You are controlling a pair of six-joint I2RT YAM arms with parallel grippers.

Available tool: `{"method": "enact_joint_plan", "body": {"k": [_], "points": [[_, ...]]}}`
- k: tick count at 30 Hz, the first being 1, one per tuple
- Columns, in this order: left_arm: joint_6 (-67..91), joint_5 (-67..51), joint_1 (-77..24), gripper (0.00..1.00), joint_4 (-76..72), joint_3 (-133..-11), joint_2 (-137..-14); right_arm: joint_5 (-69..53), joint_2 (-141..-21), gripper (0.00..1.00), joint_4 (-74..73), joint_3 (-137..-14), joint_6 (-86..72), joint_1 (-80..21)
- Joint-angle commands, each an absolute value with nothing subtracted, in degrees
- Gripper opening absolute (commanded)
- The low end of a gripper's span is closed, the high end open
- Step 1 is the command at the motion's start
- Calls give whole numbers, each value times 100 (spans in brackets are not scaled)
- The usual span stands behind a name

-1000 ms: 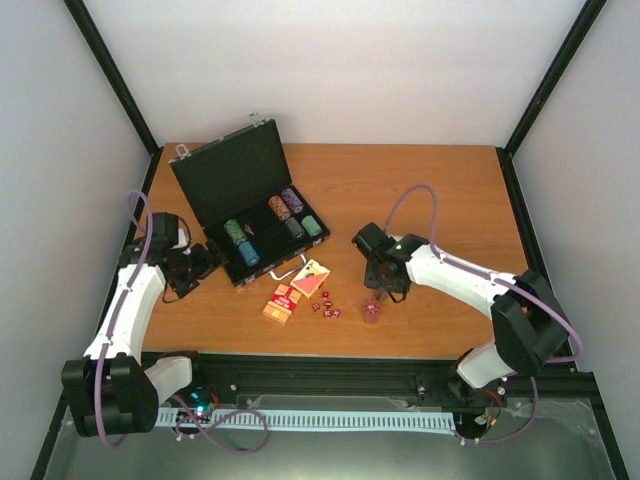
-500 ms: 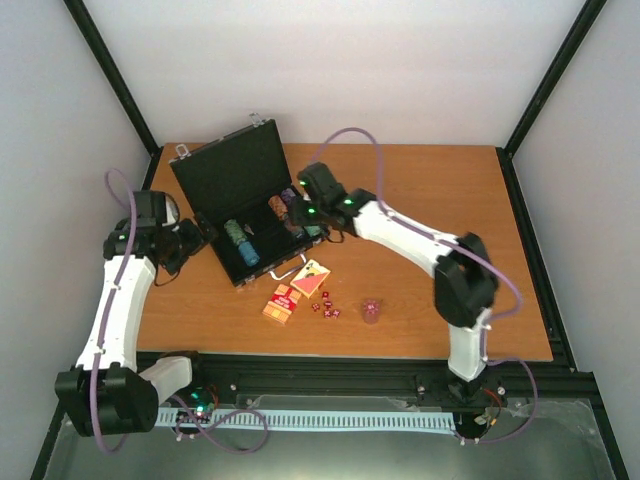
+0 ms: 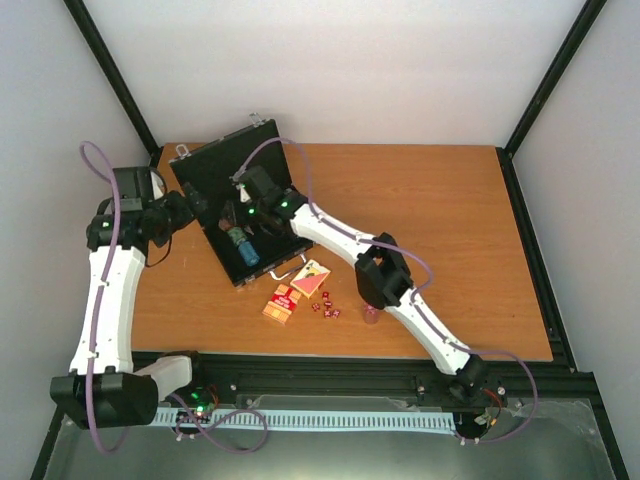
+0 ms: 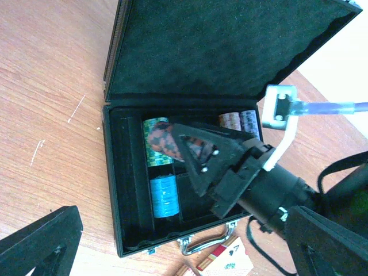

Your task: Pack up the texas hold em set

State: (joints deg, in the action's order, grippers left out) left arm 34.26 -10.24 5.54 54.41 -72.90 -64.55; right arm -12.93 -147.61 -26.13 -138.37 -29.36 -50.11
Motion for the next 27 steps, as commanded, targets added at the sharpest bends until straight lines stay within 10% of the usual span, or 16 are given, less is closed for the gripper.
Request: {"method": "enact_joint_plan", "body": {"k": [1,16,27], "points": [[3188,-1025,595,100,5524,-7482,-6547,-1280,-15026,4,-2128,-14396,-2865,-5355],[3144,-1300,589,100,5460,-7213,-6516,1072,-15778,13,-1497,-14278,-2012,-5915],[3103,-1325,571,100,5477,-7101,-6481,468,-15647,61,-1584,-13924,-1742,-5994]]}}
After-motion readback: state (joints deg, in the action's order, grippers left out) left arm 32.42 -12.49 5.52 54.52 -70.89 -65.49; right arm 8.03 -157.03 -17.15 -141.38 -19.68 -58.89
